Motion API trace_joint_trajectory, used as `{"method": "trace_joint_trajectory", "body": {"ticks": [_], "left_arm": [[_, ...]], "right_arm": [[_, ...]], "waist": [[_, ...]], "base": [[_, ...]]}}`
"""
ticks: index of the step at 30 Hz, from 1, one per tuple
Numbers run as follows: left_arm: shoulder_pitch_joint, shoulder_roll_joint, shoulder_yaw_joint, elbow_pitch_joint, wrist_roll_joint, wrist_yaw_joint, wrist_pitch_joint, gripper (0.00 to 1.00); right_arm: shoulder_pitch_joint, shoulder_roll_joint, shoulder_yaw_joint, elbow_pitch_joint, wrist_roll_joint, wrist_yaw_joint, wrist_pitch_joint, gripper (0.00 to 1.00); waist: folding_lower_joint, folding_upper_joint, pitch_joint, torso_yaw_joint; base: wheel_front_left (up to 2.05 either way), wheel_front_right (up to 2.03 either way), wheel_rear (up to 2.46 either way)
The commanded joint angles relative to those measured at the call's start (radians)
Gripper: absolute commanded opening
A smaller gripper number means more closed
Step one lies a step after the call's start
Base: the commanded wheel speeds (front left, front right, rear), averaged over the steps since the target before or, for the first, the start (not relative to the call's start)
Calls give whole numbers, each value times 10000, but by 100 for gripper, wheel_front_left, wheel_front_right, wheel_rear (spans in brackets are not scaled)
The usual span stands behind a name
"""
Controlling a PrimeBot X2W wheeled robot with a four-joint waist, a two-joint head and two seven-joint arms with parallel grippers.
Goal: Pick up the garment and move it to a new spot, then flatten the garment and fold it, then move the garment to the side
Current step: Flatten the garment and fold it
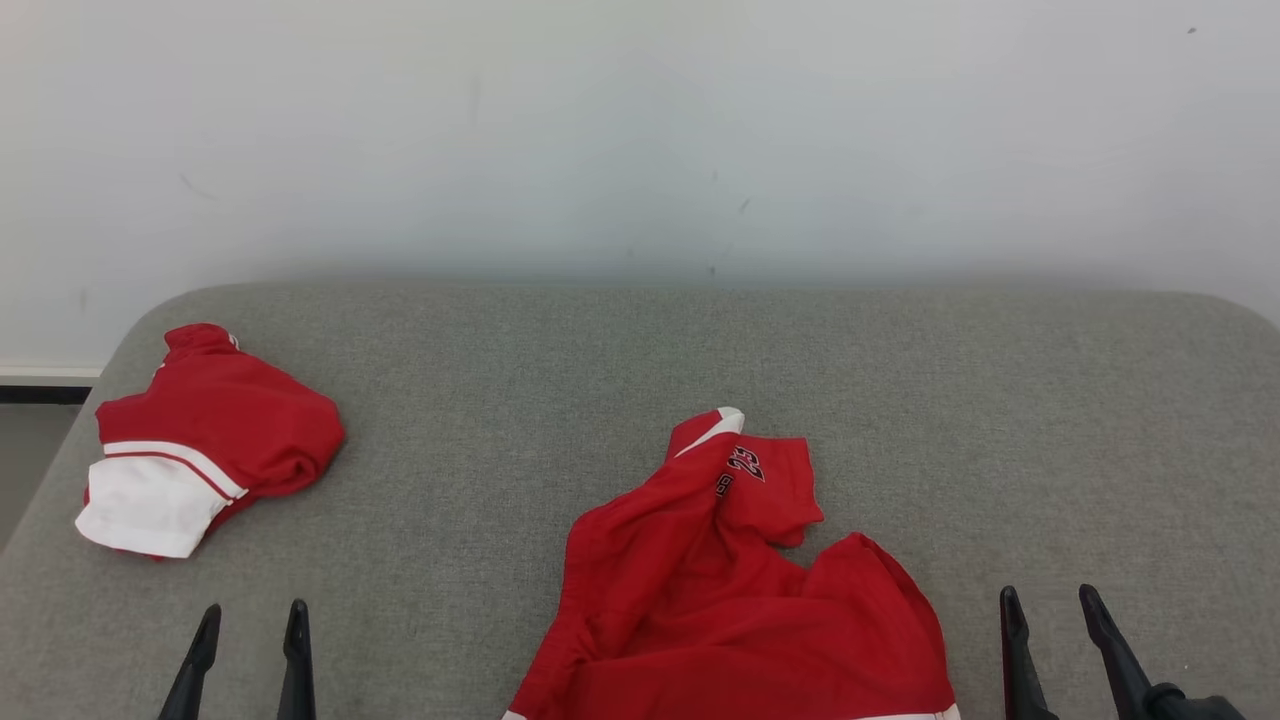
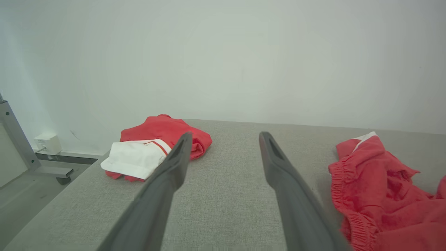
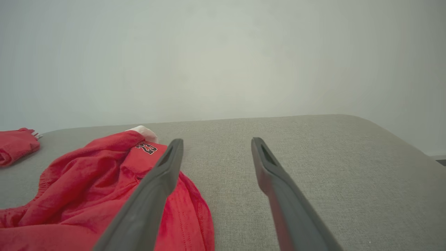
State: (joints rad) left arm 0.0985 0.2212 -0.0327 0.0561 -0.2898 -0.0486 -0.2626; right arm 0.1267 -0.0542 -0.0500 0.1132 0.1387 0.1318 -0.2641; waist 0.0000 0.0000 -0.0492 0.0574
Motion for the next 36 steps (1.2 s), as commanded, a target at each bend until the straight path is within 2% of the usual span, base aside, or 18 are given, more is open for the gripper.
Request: {"method": "trace_joint_trajectory", "body": {"ticks": [1,24,30,36], "left_arm": [[211,18,84,-59,99,-41,-32,100],[334,-282,188,241,361,-385,-32,100],[234,-319,-275,579,317,-567,-32,100],[-114,-336,-1405,1379,347,-742,-22,100]], "right_arm": [[124,-109,87,39,-58,-24,-4,100],[341,-275,467,230,-48,-23,-4,100],[357,-366,580,585,78,-23,141,100],[193,-578,838,1288,173,-24,242,100]], "waist": [[0,0,-17,22],[0,0,4,79],[0,0,84,76],[0,0,280,86]], "base": [[0,0,0],[0,0,0],[0,0,0],[0,0,0]]}}
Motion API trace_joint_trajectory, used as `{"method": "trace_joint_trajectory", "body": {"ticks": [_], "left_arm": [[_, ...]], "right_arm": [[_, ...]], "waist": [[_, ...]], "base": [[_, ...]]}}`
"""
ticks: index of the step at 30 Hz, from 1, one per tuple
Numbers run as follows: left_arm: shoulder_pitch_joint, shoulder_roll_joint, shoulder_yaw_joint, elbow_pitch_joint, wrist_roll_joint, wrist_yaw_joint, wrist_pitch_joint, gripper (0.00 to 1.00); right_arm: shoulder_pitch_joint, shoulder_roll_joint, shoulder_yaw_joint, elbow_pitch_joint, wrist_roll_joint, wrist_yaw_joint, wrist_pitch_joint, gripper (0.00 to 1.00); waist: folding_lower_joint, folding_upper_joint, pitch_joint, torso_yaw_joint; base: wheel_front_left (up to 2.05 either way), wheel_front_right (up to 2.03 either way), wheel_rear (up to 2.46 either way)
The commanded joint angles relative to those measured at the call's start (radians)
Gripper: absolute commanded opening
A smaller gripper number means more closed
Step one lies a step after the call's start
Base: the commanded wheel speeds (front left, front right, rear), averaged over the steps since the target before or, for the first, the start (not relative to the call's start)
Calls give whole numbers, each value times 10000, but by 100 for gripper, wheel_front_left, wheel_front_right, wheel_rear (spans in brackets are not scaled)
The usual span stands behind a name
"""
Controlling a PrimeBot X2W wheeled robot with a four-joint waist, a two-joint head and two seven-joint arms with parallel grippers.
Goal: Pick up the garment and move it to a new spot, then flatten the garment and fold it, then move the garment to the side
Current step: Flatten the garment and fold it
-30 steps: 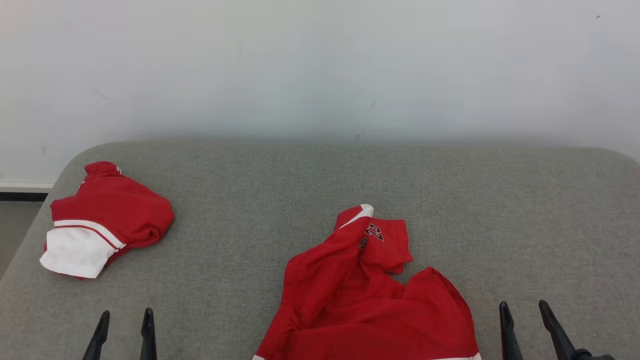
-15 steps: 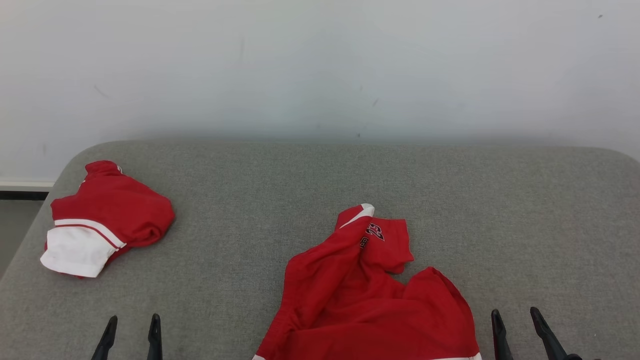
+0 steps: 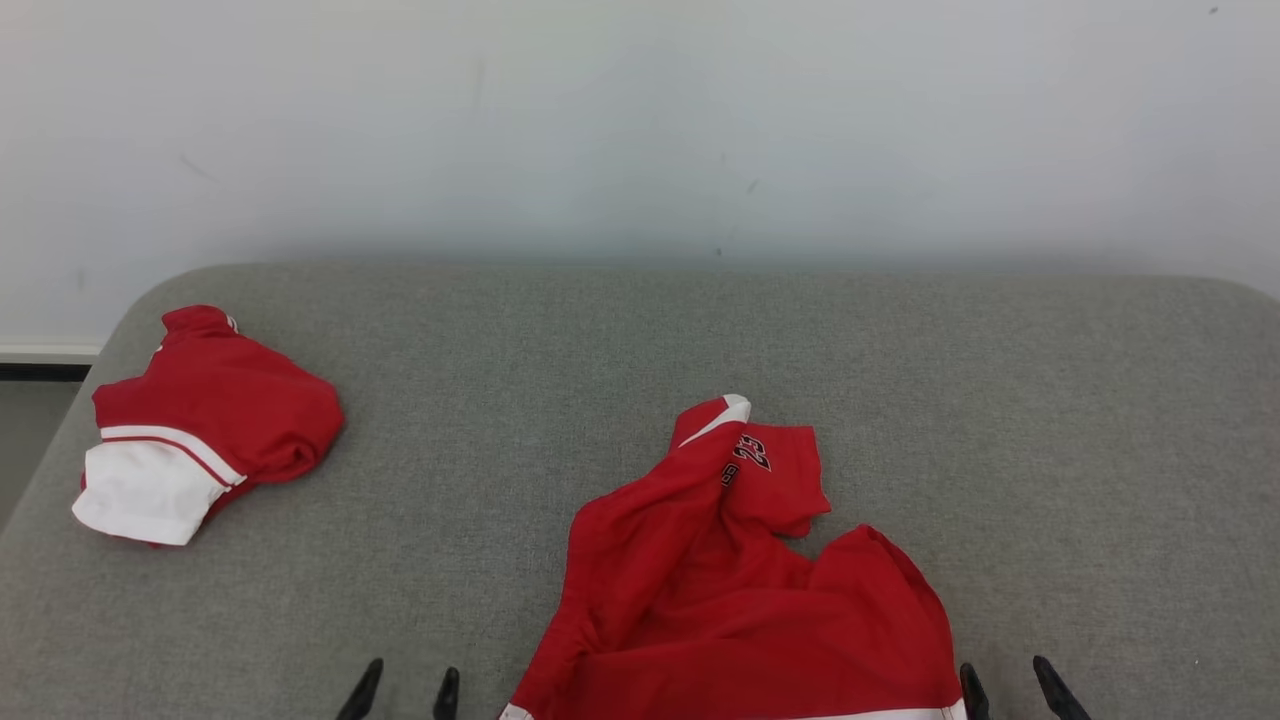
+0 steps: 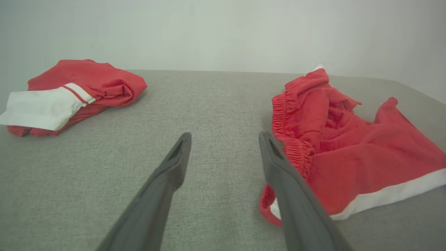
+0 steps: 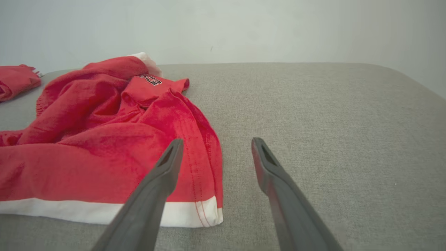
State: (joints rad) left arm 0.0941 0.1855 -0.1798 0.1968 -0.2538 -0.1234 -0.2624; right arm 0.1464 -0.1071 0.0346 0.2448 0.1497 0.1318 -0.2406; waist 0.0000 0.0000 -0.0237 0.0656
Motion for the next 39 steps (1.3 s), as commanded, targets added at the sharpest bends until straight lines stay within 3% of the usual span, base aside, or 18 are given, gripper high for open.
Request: {"method": "trace_joint_trajectory", "body": {"ticks": [1,8,22,23,24,30,39], "left_arm": [[-156,2,-136,148,-79,-25,-24,100],[-735,214,-1789,1472,-427,-67,-30,100],[-1808,651,-3688,2989,-1563,-62,-33,100],[-1856,661,-3801,3047,-1624,-63,-33,41],[-1912,662,-3871,3054,-1722,-63,-33,0],[-1856,684,-3814,2775,-2029,-63,-33,0],[-1776,714,-3022,1451,-2114,-62,-34,0]], "right_arm": [[-25,-75,56,124,84,-23,-6,100],[-271,-183,501,1096,161,-24,15,100],[-1416,-240,1385,3202,434,-24,-152,100],[-1466,-221,1439,3307,458,-23,-159,33],[-1515,-208,1482,3372,498,-23,-172,0],[-1704,-304,1625,3381,668,-24,-243,0],[-1687,-392,1646,2010,903,-24,-255,0]], "waist": [[0,0,63,4],[0,0,250,-103],[0,0,507,-209],[0,0,514,-206],[0,0,528,-201],[0,0,605,-177],[0,0,546,-177]], "base": [[0,0,0],[0,0,0],[0,0,0],[0,0,0],[0,0,0],[0,0,0],[0,0,0]]}}
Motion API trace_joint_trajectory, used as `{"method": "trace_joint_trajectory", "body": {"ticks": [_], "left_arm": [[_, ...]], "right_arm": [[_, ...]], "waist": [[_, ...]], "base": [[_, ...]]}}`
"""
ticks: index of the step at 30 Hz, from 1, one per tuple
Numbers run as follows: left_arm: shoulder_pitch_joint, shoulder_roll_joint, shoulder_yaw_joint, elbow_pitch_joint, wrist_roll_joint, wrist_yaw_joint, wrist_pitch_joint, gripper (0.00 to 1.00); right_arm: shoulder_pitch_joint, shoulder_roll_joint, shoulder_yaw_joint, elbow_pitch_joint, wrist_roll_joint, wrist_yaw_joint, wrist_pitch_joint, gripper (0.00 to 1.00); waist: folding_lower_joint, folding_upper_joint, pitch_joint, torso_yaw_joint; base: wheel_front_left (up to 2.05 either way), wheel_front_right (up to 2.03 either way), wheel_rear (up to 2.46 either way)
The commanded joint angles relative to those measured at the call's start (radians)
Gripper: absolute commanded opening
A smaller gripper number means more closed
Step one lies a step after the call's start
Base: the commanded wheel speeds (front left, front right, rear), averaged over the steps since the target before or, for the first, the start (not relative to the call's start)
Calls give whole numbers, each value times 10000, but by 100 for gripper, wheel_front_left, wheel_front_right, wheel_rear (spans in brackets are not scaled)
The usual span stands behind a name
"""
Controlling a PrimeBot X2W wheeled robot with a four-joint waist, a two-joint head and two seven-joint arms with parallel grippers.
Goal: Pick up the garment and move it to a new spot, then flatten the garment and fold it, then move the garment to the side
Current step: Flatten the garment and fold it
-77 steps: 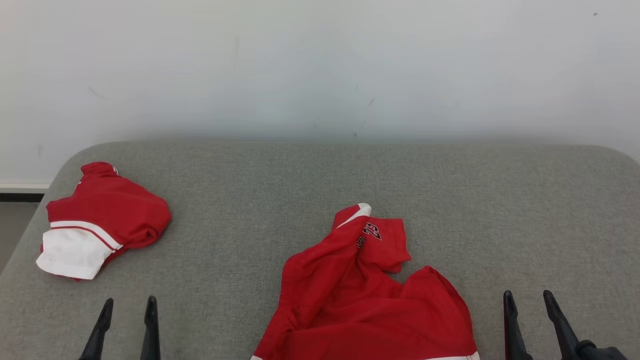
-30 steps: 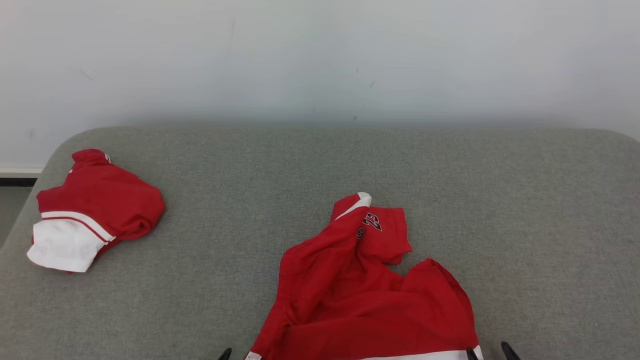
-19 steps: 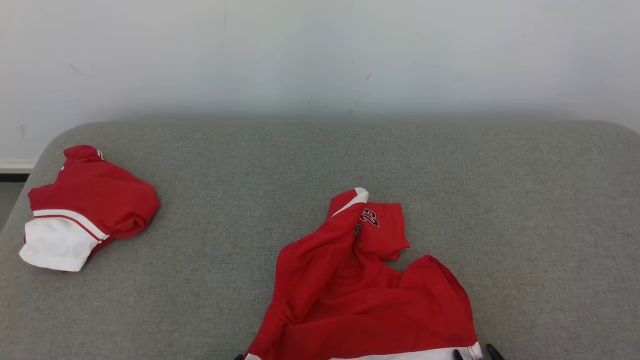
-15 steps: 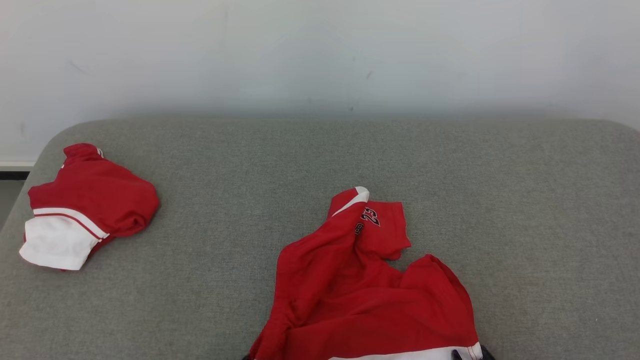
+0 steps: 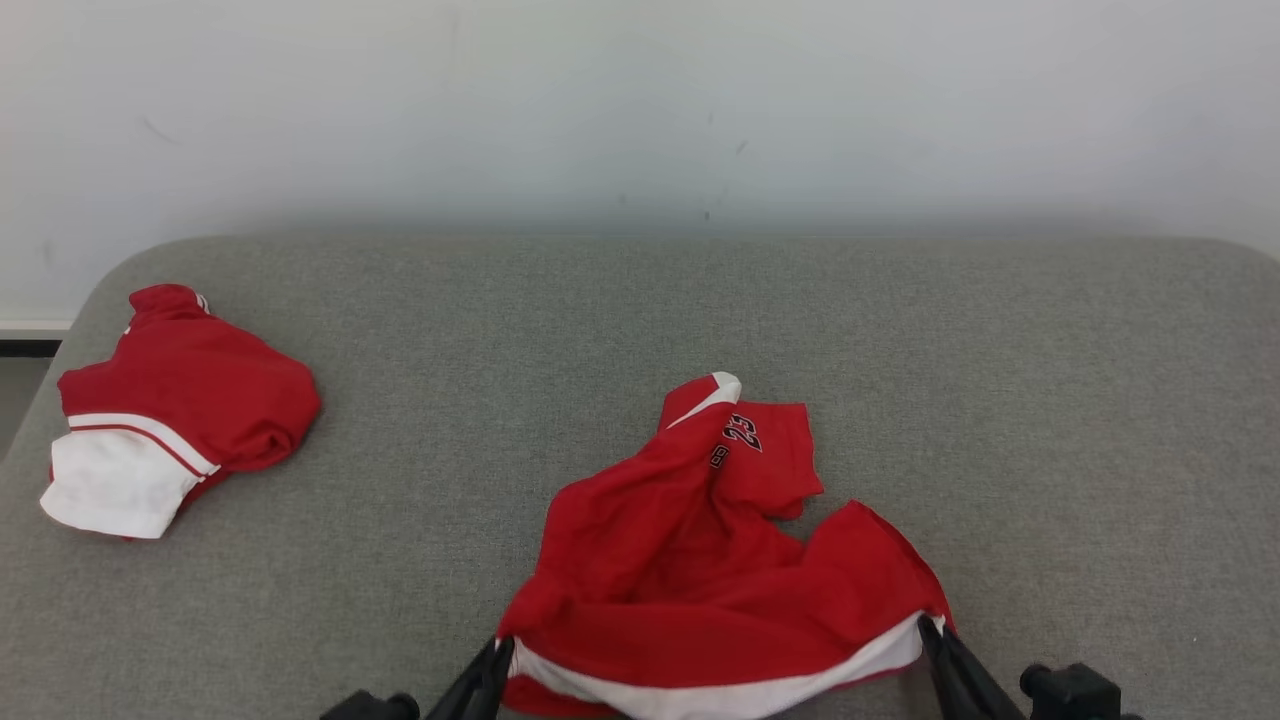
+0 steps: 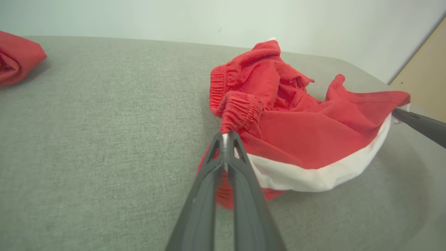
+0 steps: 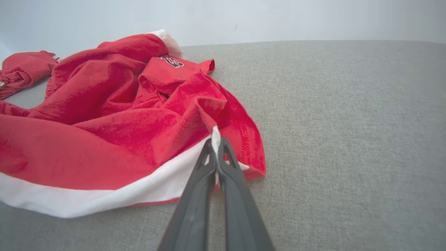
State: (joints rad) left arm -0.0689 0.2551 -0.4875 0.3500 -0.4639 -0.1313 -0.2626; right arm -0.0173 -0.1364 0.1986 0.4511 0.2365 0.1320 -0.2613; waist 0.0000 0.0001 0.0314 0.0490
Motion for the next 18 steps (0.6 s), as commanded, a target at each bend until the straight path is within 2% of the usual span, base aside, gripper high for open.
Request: {"method": "trace_joint_trajectory", "body": {"ticks": [1,4,8,11,18], "left_arm": [[-295,57,153,-289,-32,17,-33,0],[-943,224,410,-798,-110,16,-32,0],[-2586,712,151,-1167,-225,16,91,0],[-4235,1142,-124,-1374,-557,16,470,0],[-8662,1943,-62,-1134,-1878,16,1408,0]], "right_arm": [[-218,-151,60,-246,89,-25,-50,0],[-848,-268,241,-598,431,-25,-50,0],[-2286,-464,488,-824,914,-25,173,0],[-3741,-697,698,-898,1192,-25,515,0],[-7918,-839,962,-526,2127,-25,1550,0]], "waist": [[0,-1,9,-34],[0,-1,117,-129],[0,-1,518,-276],[0,-1,1141,-408],[0,-1,3247,-804]], "base": [[0,0,0],[0,0,0],[0,0,0],[0,0,0],[0,0,0]]}}
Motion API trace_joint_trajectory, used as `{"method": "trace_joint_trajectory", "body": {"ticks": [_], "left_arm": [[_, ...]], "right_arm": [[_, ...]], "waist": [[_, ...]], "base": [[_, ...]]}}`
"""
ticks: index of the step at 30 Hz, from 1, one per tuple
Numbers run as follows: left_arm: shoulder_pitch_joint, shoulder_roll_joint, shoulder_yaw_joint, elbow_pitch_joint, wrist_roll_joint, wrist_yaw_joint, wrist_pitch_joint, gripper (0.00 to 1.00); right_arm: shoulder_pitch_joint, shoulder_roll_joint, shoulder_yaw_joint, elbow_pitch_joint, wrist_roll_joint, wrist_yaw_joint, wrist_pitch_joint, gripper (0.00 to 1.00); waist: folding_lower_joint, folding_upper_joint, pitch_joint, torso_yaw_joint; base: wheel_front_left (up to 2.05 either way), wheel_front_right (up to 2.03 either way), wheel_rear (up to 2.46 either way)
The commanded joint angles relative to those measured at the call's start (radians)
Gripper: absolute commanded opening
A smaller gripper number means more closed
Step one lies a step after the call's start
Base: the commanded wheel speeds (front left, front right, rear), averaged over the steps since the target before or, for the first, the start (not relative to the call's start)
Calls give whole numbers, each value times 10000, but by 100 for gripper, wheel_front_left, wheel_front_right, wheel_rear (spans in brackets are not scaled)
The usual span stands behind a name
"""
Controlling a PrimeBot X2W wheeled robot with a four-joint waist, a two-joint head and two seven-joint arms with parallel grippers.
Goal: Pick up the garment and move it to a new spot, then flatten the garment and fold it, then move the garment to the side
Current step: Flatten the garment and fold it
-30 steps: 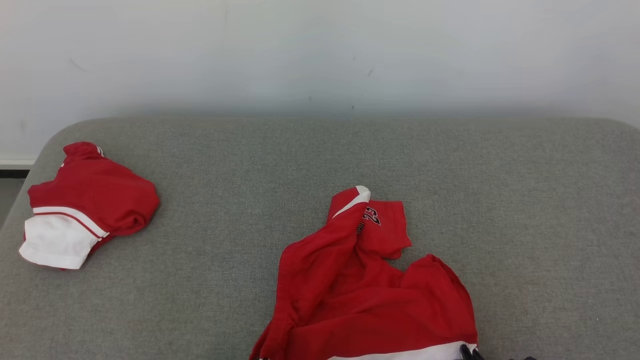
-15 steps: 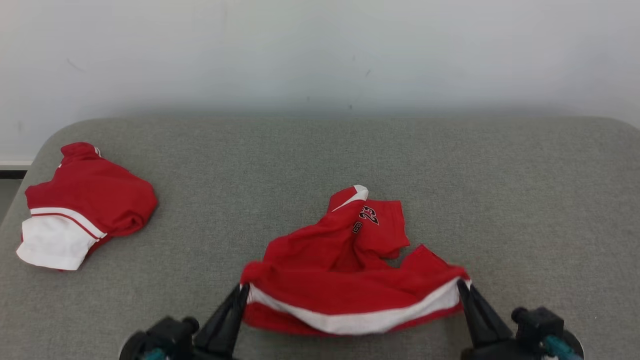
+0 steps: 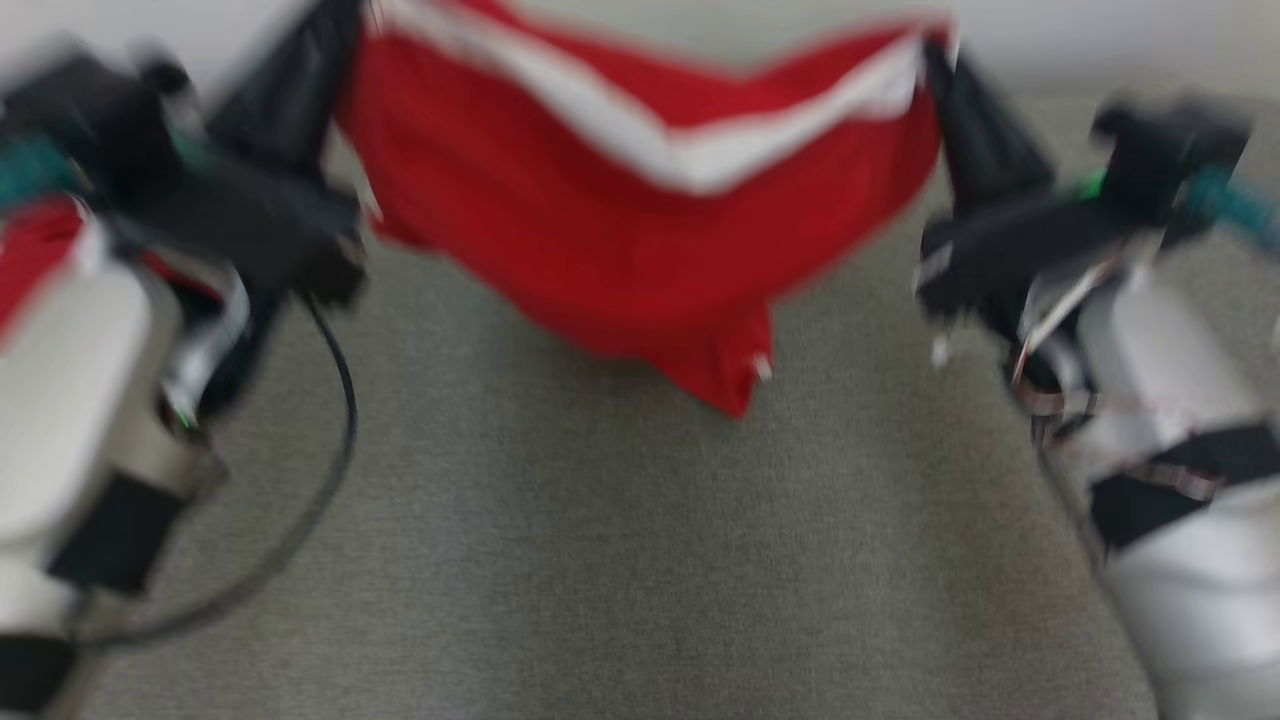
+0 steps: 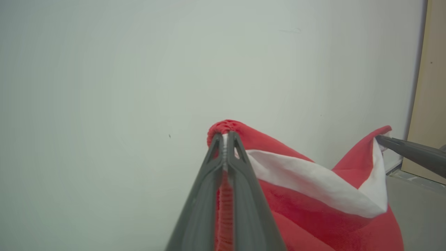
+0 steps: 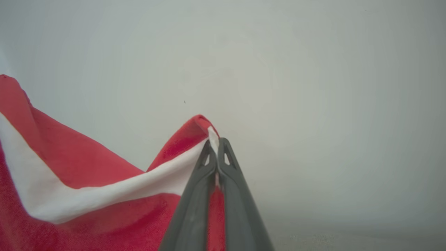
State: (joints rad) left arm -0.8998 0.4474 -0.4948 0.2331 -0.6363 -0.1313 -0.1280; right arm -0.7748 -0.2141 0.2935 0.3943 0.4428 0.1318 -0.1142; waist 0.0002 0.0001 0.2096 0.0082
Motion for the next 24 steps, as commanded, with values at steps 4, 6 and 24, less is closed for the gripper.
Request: {"method": "trace_joint_trajectory", "body": {"ticks": [4,6,24], "left_arm": [[-2885,438,-207,539,-666,18,522,0],[-4023,523,-422,799,-765,18,722,0],[-10866,-329,-2385,4166,-2156,19,587,0]], "right_arm": [[-2811,-3,-72,377,742,-23,669,0],[-3883,18,-200,632,1127,-23,1037,0],[-10379,-60,-1433,4343,2079,-23,1989,0]], "waist": [[-2,-1,2592,-636],[-2,-1,3028,-721],[-2,-1,4834,-1209]], "base": [[0,0,0],[0,0,0],[0,0,0]]}}
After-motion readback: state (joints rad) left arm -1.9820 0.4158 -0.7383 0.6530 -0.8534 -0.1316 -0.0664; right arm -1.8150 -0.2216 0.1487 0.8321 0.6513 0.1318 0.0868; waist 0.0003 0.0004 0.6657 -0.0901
